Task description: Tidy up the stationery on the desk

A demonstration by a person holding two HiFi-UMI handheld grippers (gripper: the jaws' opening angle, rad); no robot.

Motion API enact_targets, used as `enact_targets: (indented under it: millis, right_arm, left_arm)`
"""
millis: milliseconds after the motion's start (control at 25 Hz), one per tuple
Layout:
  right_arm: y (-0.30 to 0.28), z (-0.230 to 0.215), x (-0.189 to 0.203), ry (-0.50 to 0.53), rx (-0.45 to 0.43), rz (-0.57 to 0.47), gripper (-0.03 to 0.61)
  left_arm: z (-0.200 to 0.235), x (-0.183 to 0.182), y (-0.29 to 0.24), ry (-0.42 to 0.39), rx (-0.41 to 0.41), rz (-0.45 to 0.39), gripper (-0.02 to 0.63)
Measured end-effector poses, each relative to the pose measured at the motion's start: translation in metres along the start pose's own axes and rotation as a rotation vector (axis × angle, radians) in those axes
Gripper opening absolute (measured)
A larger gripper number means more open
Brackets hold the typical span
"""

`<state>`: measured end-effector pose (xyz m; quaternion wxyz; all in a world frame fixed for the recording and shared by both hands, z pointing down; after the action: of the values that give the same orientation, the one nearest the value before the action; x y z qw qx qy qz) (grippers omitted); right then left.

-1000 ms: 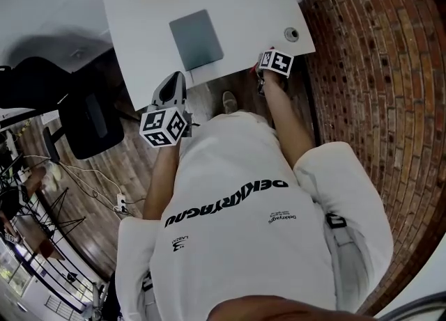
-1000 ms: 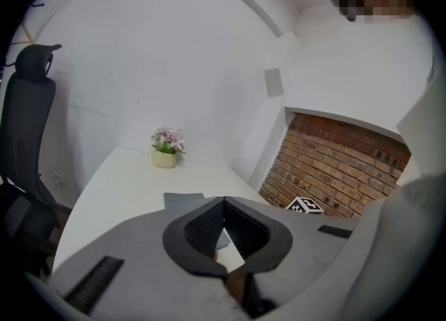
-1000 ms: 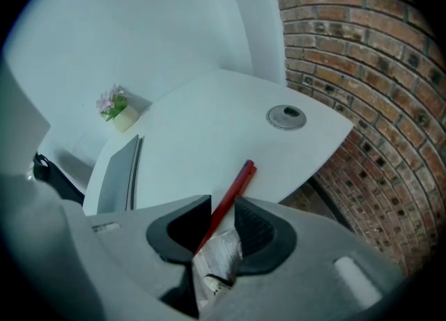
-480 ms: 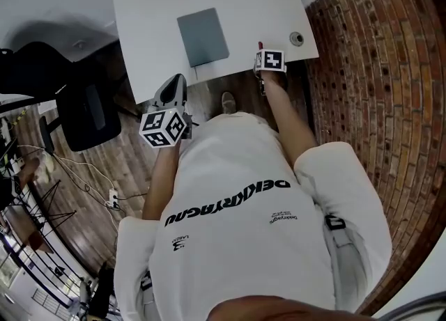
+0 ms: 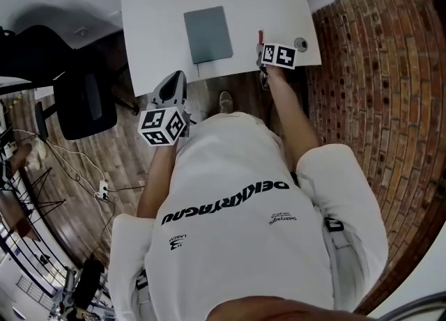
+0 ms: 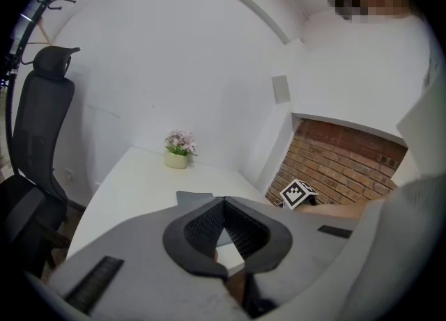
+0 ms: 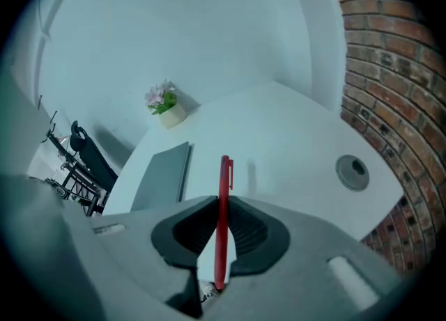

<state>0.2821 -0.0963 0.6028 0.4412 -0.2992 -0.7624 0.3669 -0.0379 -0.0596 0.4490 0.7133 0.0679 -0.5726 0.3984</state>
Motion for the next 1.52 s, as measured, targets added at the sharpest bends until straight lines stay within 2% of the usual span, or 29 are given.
enact_targets:
  millis: [280,520,880,1520]
  right_arm:
    - [-0.021,0.04,-0.034,0.109,-0.103,-0.002,0.048]
    - [-0.046,0.059,-0.054,0.136,-0.163,0.021,0.048]
    - [-0.088,0.076,-0.052,0.08,-0.198,0.102,0.048]
    - [-0.117,0.084,-0.042,0.086,-0.094,0.172,0.049]
  left_arm:
    - [0.005,-0.003,0.002,0.015,-0.048,-0.013,-0.003]
    - [0.007,-0.003,-0.004,0.012,-0.076,-0.006,-0.003]
    - [0.011,-0.002,-0.016,0.002,-0.095,0.01,-0.003]
    - [0.022,0.002,-0.015,0.014,-0.123,0.012,-0.003]
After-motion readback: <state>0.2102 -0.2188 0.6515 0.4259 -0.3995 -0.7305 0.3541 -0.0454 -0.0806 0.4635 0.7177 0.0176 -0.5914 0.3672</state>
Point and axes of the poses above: the fingertips, and each gripper's own axes: y backward along the fingers, z to its left, x out of its underside, the point moved 4 cm from there along y, backward along the fingers, and after that the axes turned 6 degrees about -y, right-handed, at the moved point
